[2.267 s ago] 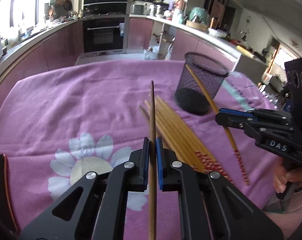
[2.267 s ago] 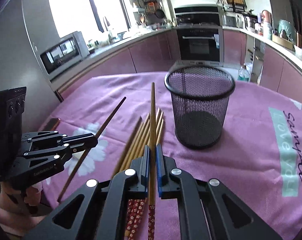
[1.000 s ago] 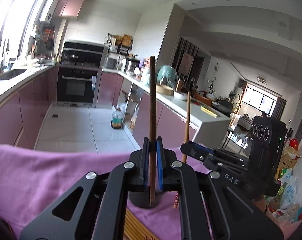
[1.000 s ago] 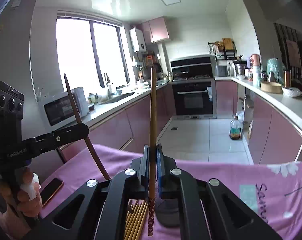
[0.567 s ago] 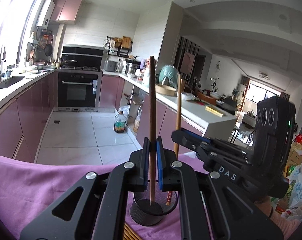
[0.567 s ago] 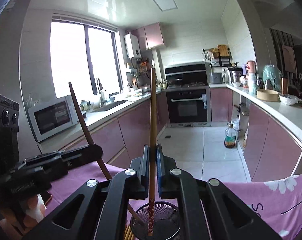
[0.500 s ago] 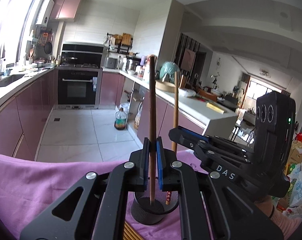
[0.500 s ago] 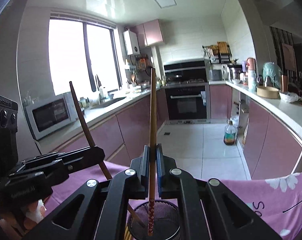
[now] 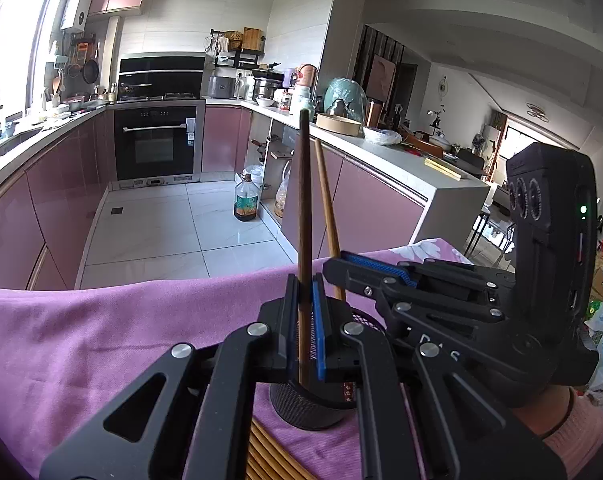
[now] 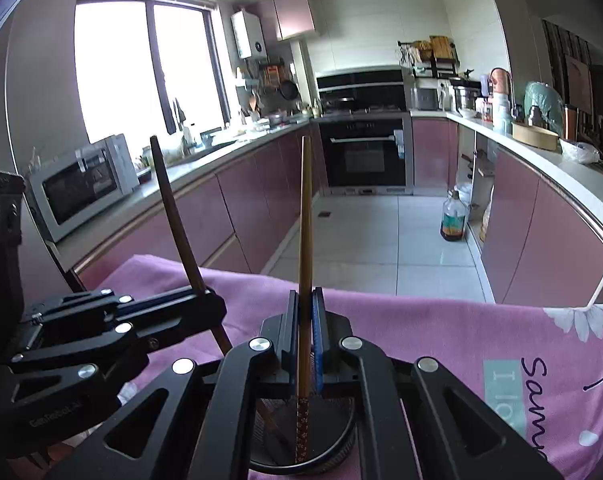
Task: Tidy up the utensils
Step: 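Lower the chopstick into the mesh cup and open the left tool, then move the left tool back toward the chopsticks on the cloth, then close the left tool on another bamboo chopstick, then lift the chopstick upright with the left tool over the mesh cup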
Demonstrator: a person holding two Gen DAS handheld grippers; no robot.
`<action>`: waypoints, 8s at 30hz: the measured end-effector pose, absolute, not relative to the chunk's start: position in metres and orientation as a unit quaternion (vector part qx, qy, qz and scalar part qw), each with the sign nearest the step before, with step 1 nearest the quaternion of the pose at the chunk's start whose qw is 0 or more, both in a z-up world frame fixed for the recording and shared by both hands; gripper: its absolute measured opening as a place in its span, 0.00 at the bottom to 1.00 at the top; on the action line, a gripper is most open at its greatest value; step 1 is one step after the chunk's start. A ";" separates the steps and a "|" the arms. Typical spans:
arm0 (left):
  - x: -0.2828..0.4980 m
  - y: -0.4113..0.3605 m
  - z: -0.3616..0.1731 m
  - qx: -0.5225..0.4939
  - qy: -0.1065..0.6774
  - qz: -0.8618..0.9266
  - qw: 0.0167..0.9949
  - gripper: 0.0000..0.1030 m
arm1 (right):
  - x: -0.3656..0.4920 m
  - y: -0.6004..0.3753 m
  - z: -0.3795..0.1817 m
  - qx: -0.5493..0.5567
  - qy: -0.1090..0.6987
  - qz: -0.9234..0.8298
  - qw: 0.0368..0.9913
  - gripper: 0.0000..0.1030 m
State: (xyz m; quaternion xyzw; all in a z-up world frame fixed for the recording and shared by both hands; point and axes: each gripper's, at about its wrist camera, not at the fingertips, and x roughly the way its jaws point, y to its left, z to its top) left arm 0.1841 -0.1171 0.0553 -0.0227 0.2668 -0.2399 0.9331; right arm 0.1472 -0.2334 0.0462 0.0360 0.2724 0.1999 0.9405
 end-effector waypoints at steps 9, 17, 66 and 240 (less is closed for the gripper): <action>0.196 -0.112 0.050 -0.025 0.280 -0.237 0.930 0.10 | 0.156 -0.231 0.034 0.034 0.302 0.189 0.934 0.07; 0.194 -0.107 0.042 -0.017 0.273 -0.223 0.936 0.18 | 0.153 -0.232 0.035 0.038 0.296 0.182 0.937 0.09; 0.058 -0.051 -0.038 0.054 0.289 -0.085 0.952 0.73 | 0.032 -0.209 -0.030 0.033 0.368 0.271 0.889 0.45; 0.125 -0.070 0.132 -0.085 0.177 -0.244 0.950 0.07 | 0.070 -0.280 0.127 0.062 0.178 0.248 0.950 0.05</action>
